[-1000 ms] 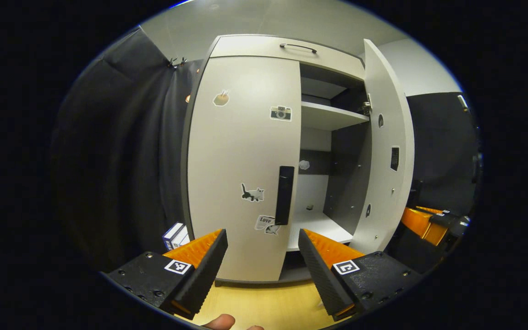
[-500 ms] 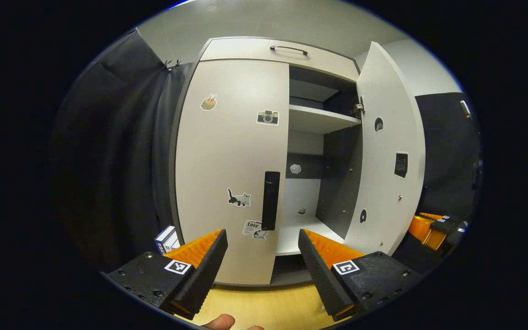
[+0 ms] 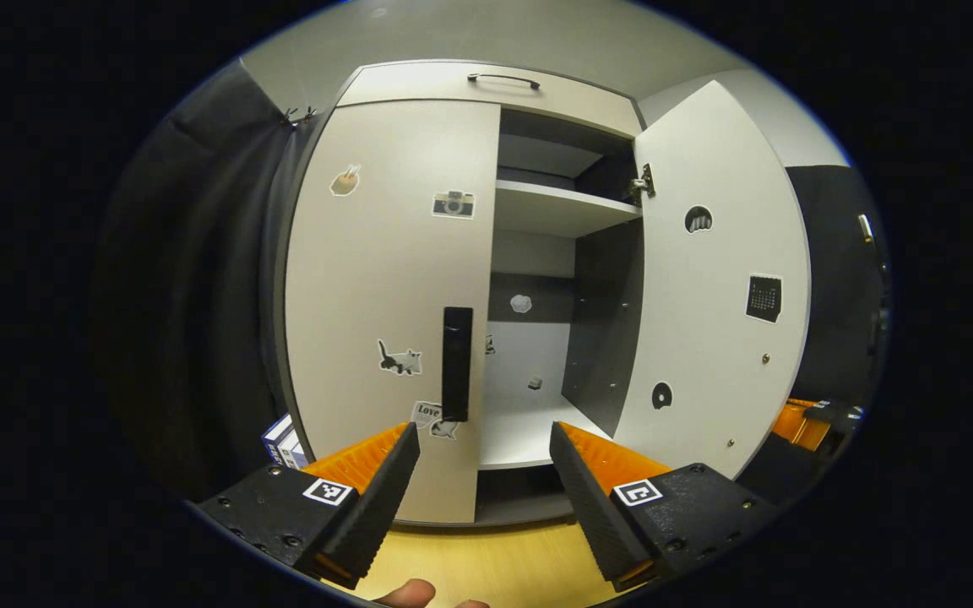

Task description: Open the right door of the double-door shoe cabinet with the right hand, and open the left door with the left hand.

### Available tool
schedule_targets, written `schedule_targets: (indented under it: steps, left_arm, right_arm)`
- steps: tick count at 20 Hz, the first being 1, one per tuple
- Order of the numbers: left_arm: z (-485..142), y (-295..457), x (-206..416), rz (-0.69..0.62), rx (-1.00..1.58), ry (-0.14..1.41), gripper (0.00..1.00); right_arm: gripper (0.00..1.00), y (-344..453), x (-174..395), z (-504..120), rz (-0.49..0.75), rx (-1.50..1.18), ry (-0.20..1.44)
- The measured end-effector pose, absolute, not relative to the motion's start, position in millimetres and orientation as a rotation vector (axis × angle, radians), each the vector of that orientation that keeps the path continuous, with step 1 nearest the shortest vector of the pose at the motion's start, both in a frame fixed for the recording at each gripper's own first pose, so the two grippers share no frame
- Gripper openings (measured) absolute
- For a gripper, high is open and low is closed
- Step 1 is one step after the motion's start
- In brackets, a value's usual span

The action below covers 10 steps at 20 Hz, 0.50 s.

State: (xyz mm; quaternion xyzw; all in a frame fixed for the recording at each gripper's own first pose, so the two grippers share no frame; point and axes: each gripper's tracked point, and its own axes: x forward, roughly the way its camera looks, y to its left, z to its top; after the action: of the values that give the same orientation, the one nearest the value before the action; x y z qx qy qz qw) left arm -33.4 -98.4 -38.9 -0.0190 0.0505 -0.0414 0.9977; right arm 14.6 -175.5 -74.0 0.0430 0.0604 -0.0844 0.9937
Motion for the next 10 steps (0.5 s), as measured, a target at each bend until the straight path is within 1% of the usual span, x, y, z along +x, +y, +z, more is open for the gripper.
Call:
schedule_targets:
  steps: [4,10]
  left_arm:
    - [-37.8,-115.6,-31.2,-0.076,-0.039,0.102,0.96]
    - [-35.5,-111.9,-27.3,0.003,-0.037,0.1,0.96]
  right_arm:
    - [0.01,-184.6,16.2,-73.0,-0.136,0.071,0.131]
    - [0.01,-196.6,20.8,-72.4,-0.061,0.082,0.141]
